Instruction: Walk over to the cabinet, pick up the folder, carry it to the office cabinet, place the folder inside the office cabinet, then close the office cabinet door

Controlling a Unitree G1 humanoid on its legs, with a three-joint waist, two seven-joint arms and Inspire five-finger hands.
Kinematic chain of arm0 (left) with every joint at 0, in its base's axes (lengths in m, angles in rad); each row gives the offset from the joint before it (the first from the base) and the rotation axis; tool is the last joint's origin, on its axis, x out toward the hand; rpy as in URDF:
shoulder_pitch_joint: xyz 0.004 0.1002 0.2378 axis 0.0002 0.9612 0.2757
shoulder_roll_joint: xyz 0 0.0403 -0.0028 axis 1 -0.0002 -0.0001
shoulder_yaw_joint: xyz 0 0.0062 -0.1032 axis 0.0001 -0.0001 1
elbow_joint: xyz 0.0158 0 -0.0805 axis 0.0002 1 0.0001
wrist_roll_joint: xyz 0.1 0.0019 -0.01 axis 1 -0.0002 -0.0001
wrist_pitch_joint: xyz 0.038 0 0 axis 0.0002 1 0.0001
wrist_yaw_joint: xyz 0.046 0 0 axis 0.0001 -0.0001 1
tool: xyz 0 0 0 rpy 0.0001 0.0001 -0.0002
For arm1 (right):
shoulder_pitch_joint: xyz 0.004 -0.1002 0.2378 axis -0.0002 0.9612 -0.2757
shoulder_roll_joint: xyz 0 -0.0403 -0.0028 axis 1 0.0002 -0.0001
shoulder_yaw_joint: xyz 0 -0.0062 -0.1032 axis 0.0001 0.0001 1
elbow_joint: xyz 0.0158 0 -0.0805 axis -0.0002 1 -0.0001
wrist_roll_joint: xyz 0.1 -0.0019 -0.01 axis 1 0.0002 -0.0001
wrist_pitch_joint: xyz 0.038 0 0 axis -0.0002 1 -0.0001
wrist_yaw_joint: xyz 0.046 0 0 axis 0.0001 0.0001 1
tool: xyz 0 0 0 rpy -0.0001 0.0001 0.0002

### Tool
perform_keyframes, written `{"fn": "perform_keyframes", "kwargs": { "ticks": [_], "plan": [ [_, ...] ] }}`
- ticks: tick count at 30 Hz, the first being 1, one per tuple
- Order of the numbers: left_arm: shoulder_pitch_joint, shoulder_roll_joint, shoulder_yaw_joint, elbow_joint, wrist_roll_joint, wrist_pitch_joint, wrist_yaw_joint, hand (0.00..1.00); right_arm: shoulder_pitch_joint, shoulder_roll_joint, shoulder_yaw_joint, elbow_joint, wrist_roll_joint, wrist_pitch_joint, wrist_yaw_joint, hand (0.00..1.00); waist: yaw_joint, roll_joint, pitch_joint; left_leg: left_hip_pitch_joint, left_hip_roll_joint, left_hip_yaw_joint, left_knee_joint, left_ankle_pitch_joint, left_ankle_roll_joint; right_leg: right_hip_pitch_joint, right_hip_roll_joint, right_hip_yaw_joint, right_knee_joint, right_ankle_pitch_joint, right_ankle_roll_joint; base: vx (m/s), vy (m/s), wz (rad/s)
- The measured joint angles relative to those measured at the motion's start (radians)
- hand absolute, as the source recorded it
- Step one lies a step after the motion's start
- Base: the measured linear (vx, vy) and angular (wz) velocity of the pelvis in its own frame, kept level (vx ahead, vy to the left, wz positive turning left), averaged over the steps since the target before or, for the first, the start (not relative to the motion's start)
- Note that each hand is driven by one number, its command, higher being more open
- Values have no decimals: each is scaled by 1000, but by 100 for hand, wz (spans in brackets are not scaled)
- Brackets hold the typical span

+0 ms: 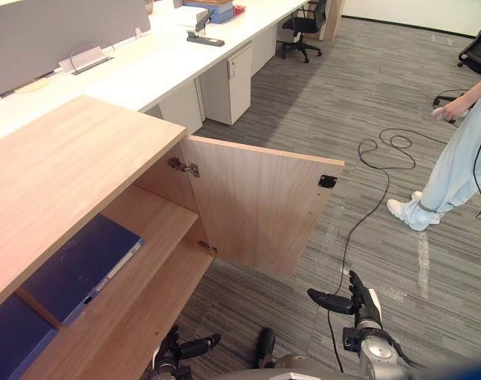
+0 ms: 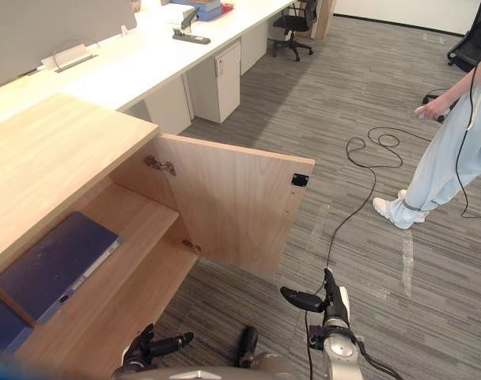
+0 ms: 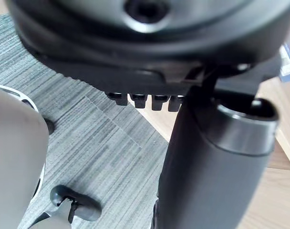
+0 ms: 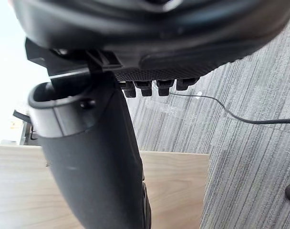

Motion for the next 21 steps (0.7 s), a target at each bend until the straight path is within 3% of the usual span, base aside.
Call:
{"fn": "perform_keyframes", "kwargs": {
  "ticks": [5, 6, 7, 8, 12, 17, 21],
  "plan": [
    [8, 7, 22, -2, 0, 1, -8, 100, -61, -39, -6, -21, 43, 0, -6, 100, 2, -11, -13, -24, -5, -6, -4, 1, 3, -7, 9, 7, -45, 3, 16, -14, -15, -8],
    [12, 4, 24, -1, 0, 2, -11, 100, -85, -57, -13, -24, 52, -2, -11, 100, 5, 17, -13, -25, 24, -8, -13, 6, -1, -14, 23, 7, -20, -9, 12, 21, -42, -1],
    [14, 3, 23, -2, 0, 2, -12, 100, -92, -66, -25, -24, 61, -4, -14, 100, 1, 5, -17, -21, 25, -11, -7, 7, -11, -14, 15, 21, 6, 7, -29, 106, 5, 29],
    [15, 6, 27, -4, -5, 3, -17, 100, -103, -88, -55, -24, 79, -4, -20, 100, 4, 2, -24, -25, 18, -37, 2, 4, -20, 11, 20, 23, -25, 15, -49, 125, 4, 34],
    [44, 6, 34, -26, -13, 10, -23, 100, -275, -186, -142, -21, 146, -6, -70, 100, 18, 30, -30, -28, 20, -64, -1, 7, -23, 20, 32, 22, -49, 15, -52, 96, -7, 8],
    [79, 19, 36, -35, -32, 11, -22, 100, -400, -284, -159, 6, 196, -24, -100, 100, 28, 28, -32, -28, 15, -80, 2, 7, -25, 24, 29, 16, -50, 11, -57, 19, -2, 3],
    [104, 25, 36, -35, -32, 12, -22, 100, -439, -296, -137, 57, 200, -26, -82, 100, 29, 24, -32, -29, 9, -80, 3, 6, -26, 24, 24, 15, -50, 12, -55, 0, 0, 0]
  ]
}}
